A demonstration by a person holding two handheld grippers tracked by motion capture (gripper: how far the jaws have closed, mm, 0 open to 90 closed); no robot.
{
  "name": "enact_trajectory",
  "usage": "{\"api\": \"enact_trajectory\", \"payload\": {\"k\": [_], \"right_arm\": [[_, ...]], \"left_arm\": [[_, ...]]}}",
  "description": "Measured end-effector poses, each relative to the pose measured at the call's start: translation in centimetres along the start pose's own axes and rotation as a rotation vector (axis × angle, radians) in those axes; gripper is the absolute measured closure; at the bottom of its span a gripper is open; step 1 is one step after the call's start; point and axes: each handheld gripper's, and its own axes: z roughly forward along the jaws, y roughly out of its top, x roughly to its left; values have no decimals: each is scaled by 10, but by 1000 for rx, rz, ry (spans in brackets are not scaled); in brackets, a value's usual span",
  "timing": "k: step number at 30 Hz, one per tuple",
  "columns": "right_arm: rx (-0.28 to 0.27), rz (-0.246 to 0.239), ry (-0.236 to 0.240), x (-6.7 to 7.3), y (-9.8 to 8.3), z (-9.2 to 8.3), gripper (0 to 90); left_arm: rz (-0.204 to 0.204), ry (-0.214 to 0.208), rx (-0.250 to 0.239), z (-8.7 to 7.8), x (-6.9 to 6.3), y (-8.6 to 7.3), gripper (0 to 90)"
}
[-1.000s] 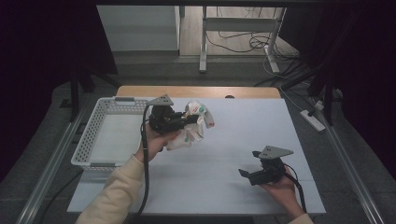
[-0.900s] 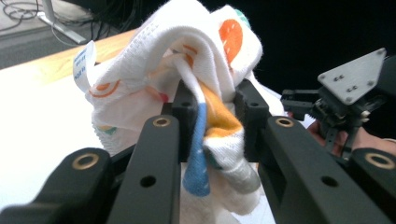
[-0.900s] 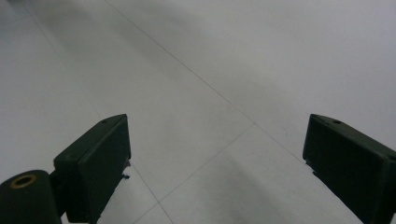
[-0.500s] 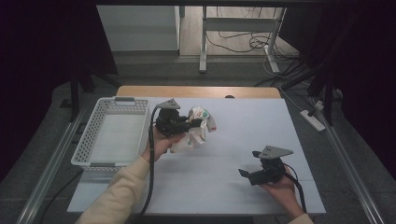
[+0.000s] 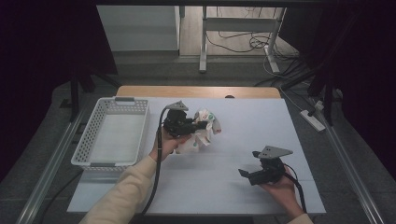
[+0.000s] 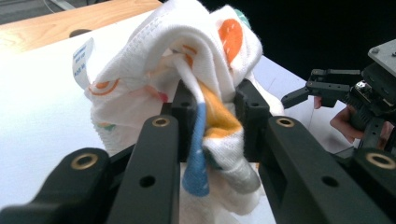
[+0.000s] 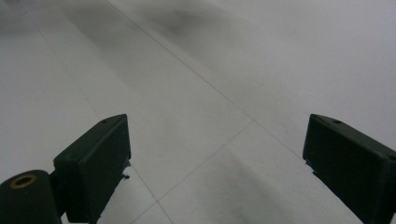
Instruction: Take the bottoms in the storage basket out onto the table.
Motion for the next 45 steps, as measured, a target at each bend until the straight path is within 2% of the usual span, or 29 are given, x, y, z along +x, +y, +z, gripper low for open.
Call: {"api": "enact_trajectory", "payload": {"k": [8, 14, 19, 20, 29, 34, 37, 45], "right_arm": [[2, 0, 1, 0, 0, 0, 76], [7, 0, 0, 0, 0, 1, 76], [11, 3, -4, 0, -1, 2, 76], [12, 5, -4, 0, -1, 2, 76], [13, 3, -5, 0, -1, 2, 76], [10, 0, -5, 0, 0, 1, 76], [10, -1, -5, 0, 0, 1, 76], [8, -3, -2, 0, 0, 1, 76]], "left_arm": [[-18, 30, 74, 21, 10, -16, 735], [-37, 30, 87, 28, 14, -26, 725], [-32, 45, 131, 38, 15, -34, 715], [-26, 42, 153, 43, 14, -37, 714], [4, 69, 224, 60, 8, -47, 689], [5, 67, 248, 67, 7, -52, 679], [11, 69, 286, 75, 7, -58, 669], [20, 75, 291, 78, 6, -62, 634]]}}
